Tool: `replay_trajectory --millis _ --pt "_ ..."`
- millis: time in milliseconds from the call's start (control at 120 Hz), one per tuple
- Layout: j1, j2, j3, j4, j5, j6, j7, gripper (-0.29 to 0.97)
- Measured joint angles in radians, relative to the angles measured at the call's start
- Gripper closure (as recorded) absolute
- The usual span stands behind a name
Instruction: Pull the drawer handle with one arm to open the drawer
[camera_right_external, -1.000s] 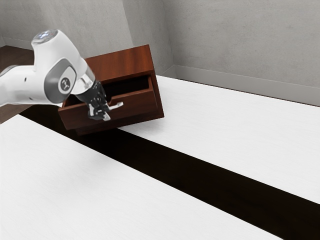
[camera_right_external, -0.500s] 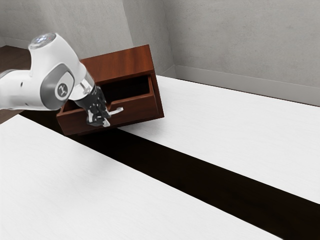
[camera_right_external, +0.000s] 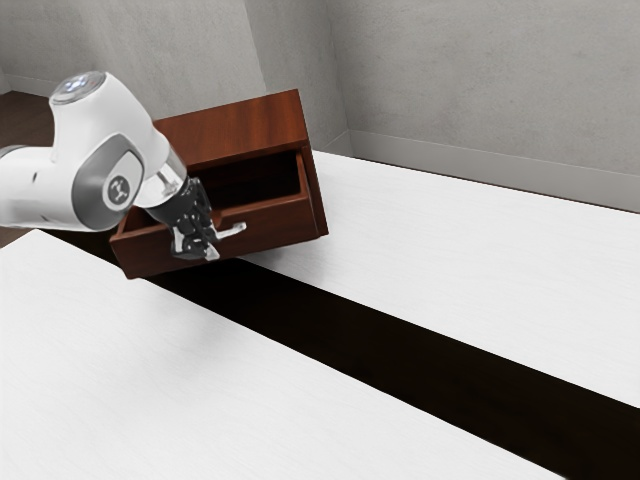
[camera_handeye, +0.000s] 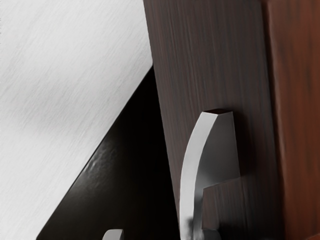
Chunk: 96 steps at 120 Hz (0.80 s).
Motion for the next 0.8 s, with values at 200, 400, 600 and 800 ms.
replay_trajectory --millis 200,400,600,800 --pt "-0.005 -0.017 0.001 -0.022 -0.001 0.005 0.0 0.57" --pt "-0.006 -0.018 0.001 -0.023 0.001 0.007 0.001 0.56" --pt "-0.007 -0.017 0.002 -0.023 0.004 0.008 0.006 0.45" --pt "-0.011 -0.017 0.006 -0.022 0.006 0.009 0.011 0.39"
